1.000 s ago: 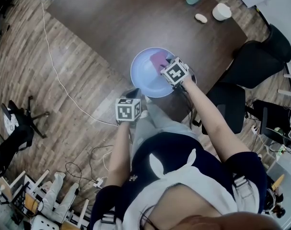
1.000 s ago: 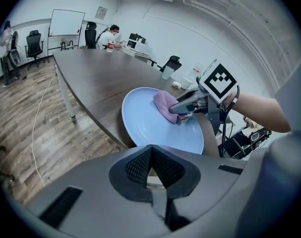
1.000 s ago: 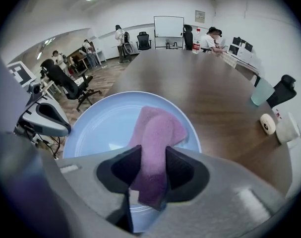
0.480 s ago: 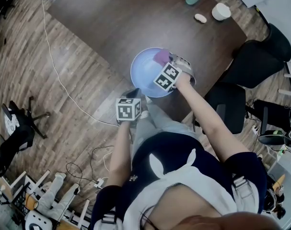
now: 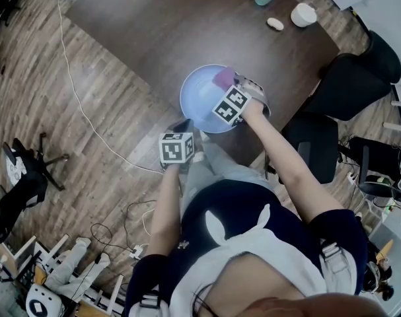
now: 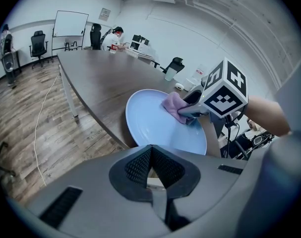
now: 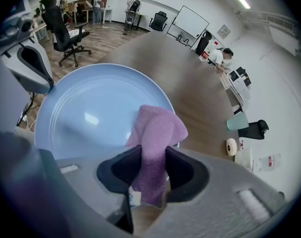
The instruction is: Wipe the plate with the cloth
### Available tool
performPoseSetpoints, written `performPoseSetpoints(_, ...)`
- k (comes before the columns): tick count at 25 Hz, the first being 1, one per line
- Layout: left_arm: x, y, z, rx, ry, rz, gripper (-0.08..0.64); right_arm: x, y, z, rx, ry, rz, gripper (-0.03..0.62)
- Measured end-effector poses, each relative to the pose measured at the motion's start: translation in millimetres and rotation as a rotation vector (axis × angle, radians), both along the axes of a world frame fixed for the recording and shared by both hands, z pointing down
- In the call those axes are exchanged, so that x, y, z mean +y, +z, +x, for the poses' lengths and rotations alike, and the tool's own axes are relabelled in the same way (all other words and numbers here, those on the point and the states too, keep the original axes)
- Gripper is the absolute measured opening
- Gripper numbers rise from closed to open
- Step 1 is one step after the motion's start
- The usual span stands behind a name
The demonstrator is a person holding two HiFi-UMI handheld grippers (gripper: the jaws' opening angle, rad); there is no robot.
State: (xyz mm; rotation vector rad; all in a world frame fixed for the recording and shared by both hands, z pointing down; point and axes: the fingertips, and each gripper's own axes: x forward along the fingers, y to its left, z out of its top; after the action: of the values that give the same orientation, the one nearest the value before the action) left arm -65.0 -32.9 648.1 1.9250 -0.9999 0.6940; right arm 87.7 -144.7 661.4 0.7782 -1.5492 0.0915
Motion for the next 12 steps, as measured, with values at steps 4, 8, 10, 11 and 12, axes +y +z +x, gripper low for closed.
performPoseSetpoints(4,0,0,2,0.003,-0.009,-0.001,0.005,6,0,2,-0.057,0.043,-0.04,0.144)
performPoseSetpoints(8,2,-1,2,0.0,-0.008,0.0,0.005,17,-1,1,-0.127,0.098,-0.079,0.143)
performPoseSetpoints(10,2,-1,1,0.0,-0.009,-0.002,0.005,21,-1,-1,-0.154,0.116,-0.092,0.143)
performPoseSetpoints(11,2,-1,1,0.0,-0.01,-0.002,0.005,22,-1,-2,-0.162,0.121,-0.095,0.143)
performPoseSetpoints(12,2,0,0,0.0,-0.012,-0.001,0.005,24,-1,-3,-0.169,0.124,-0.097,0.143)
